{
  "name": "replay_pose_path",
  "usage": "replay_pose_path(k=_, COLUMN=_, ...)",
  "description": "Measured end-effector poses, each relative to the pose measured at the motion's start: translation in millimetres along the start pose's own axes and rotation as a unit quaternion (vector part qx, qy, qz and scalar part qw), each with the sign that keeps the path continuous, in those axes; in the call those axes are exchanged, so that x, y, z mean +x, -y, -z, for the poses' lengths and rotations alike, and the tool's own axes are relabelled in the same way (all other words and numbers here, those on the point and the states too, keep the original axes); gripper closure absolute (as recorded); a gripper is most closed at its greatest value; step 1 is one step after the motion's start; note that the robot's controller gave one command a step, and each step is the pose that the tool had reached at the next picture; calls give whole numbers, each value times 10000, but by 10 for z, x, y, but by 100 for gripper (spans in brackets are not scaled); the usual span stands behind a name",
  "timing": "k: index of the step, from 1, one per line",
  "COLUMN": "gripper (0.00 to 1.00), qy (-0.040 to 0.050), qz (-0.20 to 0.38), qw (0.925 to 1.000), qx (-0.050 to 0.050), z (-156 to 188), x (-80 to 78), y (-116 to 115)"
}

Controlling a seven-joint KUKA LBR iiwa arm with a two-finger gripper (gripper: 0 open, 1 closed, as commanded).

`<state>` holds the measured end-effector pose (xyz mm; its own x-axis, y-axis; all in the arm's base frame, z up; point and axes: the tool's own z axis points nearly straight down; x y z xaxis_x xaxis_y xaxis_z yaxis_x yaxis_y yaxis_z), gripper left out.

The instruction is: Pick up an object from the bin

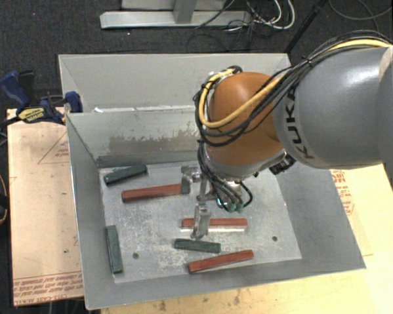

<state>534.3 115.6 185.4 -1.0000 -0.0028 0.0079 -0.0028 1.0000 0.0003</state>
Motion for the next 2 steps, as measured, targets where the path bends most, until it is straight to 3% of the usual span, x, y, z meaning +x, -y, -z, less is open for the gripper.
replay_pose_path(k=1, gripper=0, qy=40, qz=-12, qw=10000, qx=-5, z=43, x=-18, y=5)
replay_pose_path(k=2, gripper=0, qy=78, qz=288, qw=9996, qx=-9, z=-437, x=-206, y=270)
